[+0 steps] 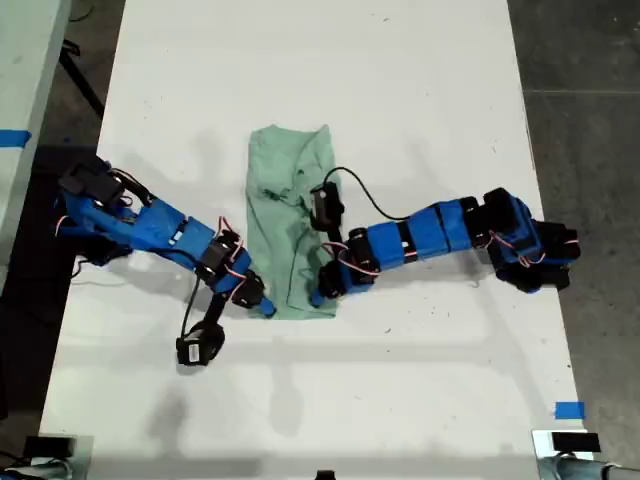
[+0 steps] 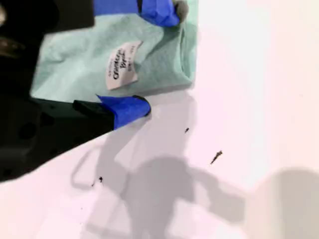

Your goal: Fold t-shirt

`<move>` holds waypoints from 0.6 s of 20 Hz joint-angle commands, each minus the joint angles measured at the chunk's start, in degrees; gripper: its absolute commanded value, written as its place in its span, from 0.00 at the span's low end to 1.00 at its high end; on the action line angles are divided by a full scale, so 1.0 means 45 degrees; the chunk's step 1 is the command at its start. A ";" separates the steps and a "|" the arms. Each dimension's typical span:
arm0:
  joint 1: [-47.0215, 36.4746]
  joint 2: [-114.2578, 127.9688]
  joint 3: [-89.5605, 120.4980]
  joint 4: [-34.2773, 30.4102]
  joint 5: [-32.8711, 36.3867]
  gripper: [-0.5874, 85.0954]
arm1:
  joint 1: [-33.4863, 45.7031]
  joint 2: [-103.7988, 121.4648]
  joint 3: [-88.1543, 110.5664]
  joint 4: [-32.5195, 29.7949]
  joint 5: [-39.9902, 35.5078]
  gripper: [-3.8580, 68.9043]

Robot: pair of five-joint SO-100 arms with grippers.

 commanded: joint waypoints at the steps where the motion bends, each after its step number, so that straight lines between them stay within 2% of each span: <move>1: -0.0410 -0.1523 -0.1465 -0.0039 -0.0234 0.28 | -0.0293 -0.0586 -0.0996 -0.0684 0.0293 0.33; 3: -0.0488 -0.2207 -0.2500 0.0996 -0.0566 0.05 | -0.0332 -0.0957 -0.1074 -0.0703 0.0566 0.16; 4: -0.0469 -0.2207 -0.2578 0.1113 -0.0488 0.01 | -0.0332 -0.0977 -0.1094 -0.0664 0.0664 0.13; 5: -0.0391 -0.2168 -0.2812 0.1484 -0.0449 0.01 | -0.0352 -0.0957 -0.1172 -0.0508 0.0586 0.05; 8: -0.0039 -0.2207 -0.4219 0.2891 -0.0020 0.01 | -0.0527 -0.0723 -0.1816 0.0859 0.0645 0.04; 12: 0.0605 -0.2461 -0.7383 0.5156 0.1016 0.01 | -0.1113 0.1035 -0.1992 0.1738 0.0762 0.04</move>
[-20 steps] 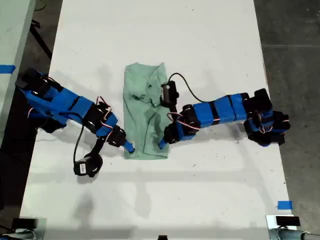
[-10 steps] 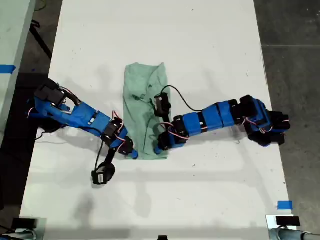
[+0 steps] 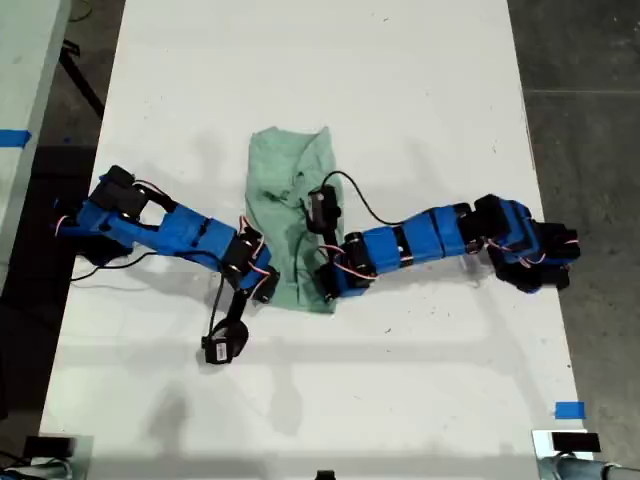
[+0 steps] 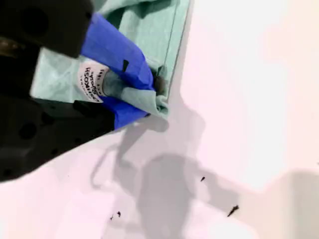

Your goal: Fold t-shirt

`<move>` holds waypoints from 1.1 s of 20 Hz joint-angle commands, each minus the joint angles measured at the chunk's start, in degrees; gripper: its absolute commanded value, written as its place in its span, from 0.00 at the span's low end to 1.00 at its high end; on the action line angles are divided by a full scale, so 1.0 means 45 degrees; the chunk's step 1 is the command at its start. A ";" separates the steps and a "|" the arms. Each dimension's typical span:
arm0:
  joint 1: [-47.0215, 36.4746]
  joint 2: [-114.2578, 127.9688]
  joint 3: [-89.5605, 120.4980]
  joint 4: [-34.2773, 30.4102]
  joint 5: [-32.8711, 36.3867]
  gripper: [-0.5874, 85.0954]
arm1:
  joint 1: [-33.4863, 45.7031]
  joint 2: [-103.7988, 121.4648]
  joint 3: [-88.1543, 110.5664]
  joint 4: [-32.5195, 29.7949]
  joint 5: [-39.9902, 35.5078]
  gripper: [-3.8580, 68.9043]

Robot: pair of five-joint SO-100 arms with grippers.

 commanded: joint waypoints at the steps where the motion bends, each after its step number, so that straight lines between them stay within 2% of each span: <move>1: 0.0957 0.0156 -0.2266 0.2012 0.0645 0.01 | -0.0840 0.2148 -0.0273 0.1172 0.0293 0.04; 6: 0.2207 0.2031 -0.2773 0.2344 0.0527 0.01 | -0.2539 0.3828 -0.0313 0.0957 0.0645 0.04; 10: 0.1992 0.3301 -0.2754 0.2559 0.0508 0.01 | -0.1543 0.4570 -0.0332 0.0469 -0.0742 0.04; 13: 0.0273 0.4492 -0.2617 0.3281 0.1445 0.01 | 0.0332 0.5117 -0.0332 0.1016 -0.2031 0.04; 16: -0.2734 0.5000 -0.2344 0.4102 0.3008 0.01 | 0.2715 0.5273 0.0098 0.1602 -0.3262 0.04; 19: -0.5742 0.4238 -0.2324 0.4395 0.4492 0.01 | 0.4727 0.4629 0.0527 0.1250 -0.4355 0.04; 22: -0.7363 0.3027 -0.2285 0.4297 0.5625 0.01 | 0.5547 0.3867 0.0527 0.0957 -0.4746 0.04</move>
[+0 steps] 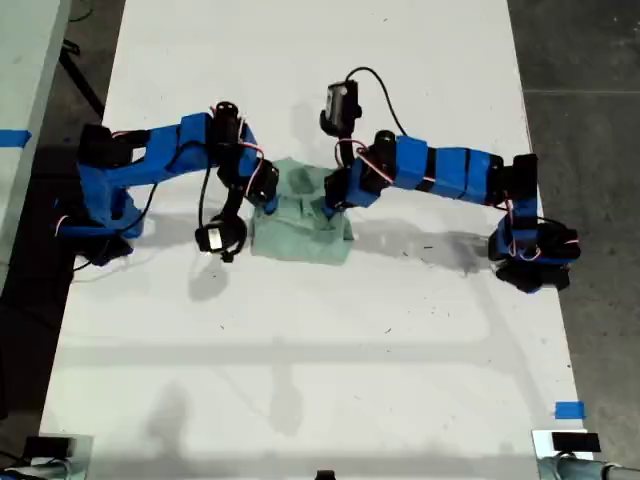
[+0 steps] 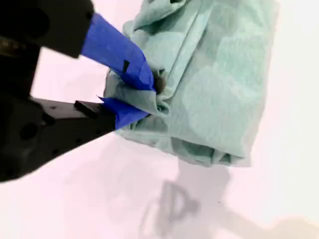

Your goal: Fold t-shirt

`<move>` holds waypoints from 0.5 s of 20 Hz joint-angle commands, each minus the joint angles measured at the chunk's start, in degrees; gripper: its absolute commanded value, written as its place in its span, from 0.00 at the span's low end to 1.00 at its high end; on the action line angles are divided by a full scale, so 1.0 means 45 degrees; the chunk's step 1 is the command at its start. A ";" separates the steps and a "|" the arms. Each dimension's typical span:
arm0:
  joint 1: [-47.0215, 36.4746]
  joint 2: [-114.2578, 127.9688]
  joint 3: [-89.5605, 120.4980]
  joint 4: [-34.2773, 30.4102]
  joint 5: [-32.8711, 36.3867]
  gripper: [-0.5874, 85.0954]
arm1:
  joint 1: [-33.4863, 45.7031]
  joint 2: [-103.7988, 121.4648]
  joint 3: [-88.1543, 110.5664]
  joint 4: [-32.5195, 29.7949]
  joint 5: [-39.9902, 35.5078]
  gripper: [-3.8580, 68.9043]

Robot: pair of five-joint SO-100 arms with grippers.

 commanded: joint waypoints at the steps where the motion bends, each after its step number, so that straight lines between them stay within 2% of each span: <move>1: -0.1152 -0.0801 -0.0078 -0.0039 0.0898 0.01 | 0.0527 -0.0293 -0.0156 -0.0566 -0.0430 0.04; 6: -0.1504 -0.2187 -0.0332 -0.0625 0.1152 0.01 | 0.0859 -0.1094 -0.0215 -0.0703 -0.0410 0.03; 7: -0.1543 -0.1914 -0.0371 -0.0469 0.1133 0.12 | 0.0938 -0.1074 -0.0449 -0.0332 -0.0352 0.07; 8: -0.1621 -0.1406 -0.0371 -0.0313 0.1250 0.29 | 0.1113 -0.0977 -0.0645 0.0137 -0.0234 0.26; 9: -0.1836 -0.0645 -0.0352 -0.0098 0.1250 0.34 | 0.1426 -0.0801 -0.0937 0.0977 -0.0059 0.43; 10: -0.2148 0.0293 -0.0293 0.0156 0.1270 0.35 | 0.1836 -0.0352 -0.0918 0.1641 -0.0039 0.52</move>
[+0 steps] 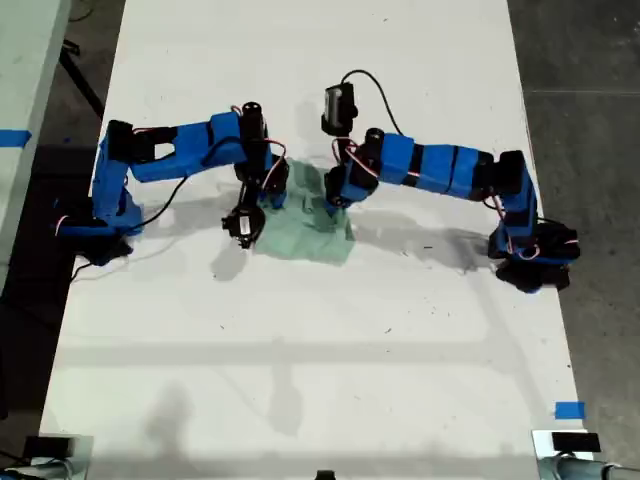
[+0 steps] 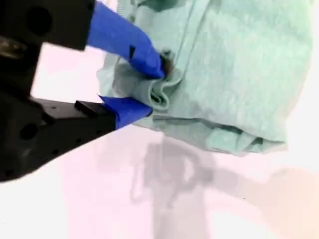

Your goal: Fold t-shirt

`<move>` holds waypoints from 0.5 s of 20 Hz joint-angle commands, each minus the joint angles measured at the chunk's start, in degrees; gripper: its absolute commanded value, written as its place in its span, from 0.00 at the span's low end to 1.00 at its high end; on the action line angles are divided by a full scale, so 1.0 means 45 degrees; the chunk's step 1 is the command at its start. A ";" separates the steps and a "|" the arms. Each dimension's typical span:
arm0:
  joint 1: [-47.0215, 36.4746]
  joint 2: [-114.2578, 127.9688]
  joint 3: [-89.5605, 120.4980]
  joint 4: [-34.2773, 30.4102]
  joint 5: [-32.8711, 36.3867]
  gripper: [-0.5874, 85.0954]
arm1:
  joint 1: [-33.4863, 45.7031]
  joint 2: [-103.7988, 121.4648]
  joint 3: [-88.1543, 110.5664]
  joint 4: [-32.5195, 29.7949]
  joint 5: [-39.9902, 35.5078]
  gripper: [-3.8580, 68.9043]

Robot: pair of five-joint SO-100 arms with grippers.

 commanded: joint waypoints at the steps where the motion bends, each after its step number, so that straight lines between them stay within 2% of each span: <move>1: -0.1191 0.3164 -0.0254 0.0801 0.0332 0.37 | 0.1152 0.1602 -0.0723 0.1562 -0.0293 0.67; 4: -0.2949 0.6270 0.0098 0.1660 0.0898 0.37 | 0.2539 0.4609 0.0742 0.2285 -0.0996 0.57; 7: -0.4570 0.9648 0.1816 0.1719 0.1289 0.36 | 0.4375 0.9180 0.3867 0.2344 -0.1602 0.50; 10: -0.5234 1.3340 0.4844 0.0762 0.1289 0.34 | 0.5508 1.3906 0.7500 0.2422 -0.1641 0.46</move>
